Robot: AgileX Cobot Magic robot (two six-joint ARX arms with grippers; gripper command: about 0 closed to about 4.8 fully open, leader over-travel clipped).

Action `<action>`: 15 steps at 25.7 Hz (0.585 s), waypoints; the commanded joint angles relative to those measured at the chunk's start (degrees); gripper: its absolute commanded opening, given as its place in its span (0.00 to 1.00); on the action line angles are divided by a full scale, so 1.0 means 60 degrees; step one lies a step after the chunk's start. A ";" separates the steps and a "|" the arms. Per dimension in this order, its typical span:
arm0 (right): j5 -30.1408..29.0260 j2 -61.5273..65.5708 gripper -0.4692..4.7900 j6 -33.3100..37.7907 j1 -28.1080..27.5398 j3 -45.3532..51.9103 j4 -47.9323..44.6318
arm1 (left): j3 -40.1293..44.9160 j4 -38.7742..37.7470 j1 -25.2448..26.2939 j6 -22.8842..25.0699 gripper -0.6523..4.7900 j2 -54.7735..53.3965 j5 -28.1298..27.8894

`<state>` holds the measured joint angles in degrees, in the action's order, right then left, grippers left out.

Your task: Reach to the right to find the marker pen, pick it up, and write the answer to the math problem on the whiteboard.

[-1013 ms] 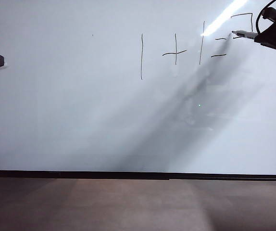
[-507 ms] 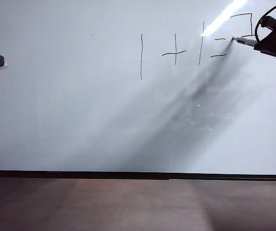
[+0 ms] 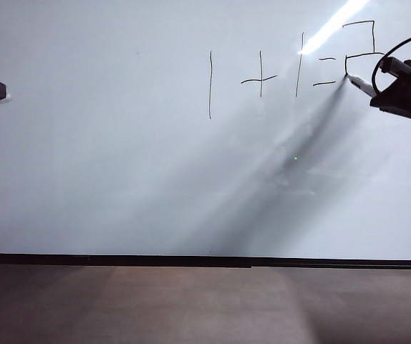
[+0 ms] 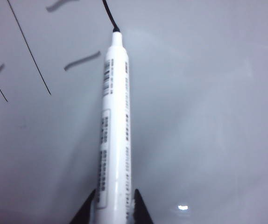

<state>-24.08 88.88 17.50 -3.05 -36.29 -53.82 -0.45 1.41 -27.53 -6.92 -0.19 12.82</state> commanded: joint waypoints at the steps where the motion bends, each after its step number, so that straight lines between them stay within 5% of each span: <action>1: 0.0211 0.0025 0.07 0.0004 -0.0007 0.0076 0.0291 | -0.0007 0.0095 0.0011 0.0047 0.11 -0.0007 0.0007; 15: 0.0423 0.0000 0.07 0.0069 -0.0492 0.0321 0.0259 | -0.0007 0.0091 0.0011 0.0047 0.11 -0.0007 0.0007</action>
<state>-23.46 88.92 17.10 -5.06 -34.68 -51.62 -0.45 1.41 -27.53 -6.92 -0.19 12.82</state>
